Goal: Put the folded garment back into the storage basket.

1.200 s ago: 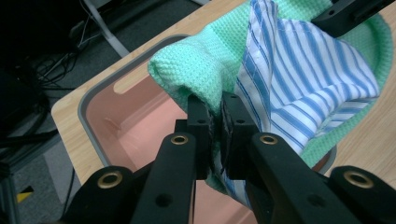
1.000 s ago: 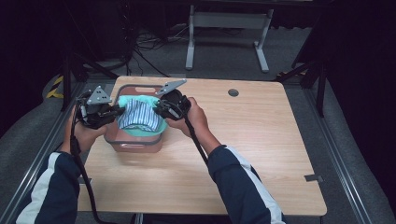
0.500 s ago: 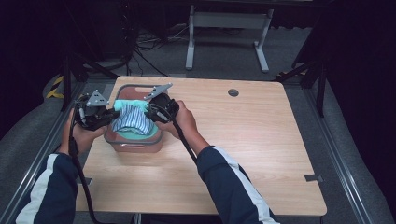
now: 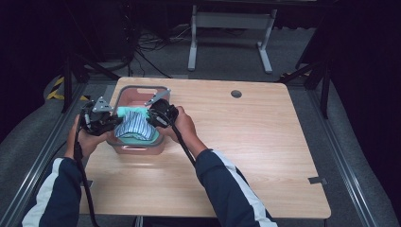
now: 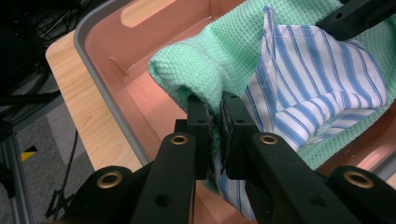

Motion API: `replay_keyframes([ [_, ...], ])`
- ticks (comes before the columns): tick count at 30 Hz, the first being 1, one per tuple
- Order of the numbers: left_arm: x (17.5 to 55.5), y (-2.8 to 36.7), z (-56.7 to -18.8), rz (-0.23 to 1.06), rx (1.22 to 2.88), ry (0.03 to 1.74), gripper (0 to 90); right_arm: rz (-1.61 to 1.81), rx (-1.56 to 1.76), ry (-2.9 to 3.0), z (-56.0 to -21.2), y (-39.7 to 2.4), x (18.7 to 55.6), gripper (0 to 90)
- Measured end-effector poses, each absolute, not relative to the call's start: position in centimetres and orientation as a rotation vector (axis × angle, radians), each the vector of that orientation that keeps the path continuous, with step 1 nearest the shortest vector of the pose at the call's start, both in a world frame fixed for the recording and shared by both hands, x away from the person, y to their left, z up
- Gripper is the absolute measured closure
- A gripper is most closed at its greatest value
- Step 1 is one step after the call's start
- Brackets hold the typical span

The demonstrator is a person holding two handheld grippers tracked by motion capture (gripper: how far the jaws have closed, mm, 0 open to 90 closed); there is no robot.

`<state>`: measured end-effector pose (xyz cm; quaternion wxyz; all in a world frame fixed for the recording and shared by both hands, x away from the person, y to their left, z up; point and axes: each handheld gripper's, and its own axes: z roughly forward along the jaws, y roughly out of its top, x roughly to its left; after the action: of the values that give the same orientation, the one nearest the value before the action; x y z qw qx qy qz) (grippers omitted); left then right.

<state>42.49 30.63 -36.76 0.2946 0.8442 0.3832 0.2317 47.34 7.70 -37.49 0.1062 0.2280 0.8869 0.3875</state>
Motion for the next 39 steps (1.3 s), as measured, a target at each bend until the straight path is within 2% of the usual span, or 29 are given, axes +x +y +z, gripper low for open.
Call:
replay_keyframes([
  [21,42.8,30.2,-38.2,0.624,2.274,1.041,81.0,1.073,0.679,2.634,-38.9,7.6,47.5,78.8],
  [25,42.7,30.2,-38.2,0.622,2.278,1.044,79.0,1.062,0.680,2.635,-38.9,7.6,47.5,78.4],
  [32,42.6,30.4,-38.3,0.652,2.262,1.075,73.5,1.056,0.693,2.622,-38.8,7.4,47.6,72.2],
  [39,42.6,30.7,-37.9,0.659,2.258,1.087,67.0,1.049,0.684,2.612,-38.5,7.4,47.5,72.0],
])
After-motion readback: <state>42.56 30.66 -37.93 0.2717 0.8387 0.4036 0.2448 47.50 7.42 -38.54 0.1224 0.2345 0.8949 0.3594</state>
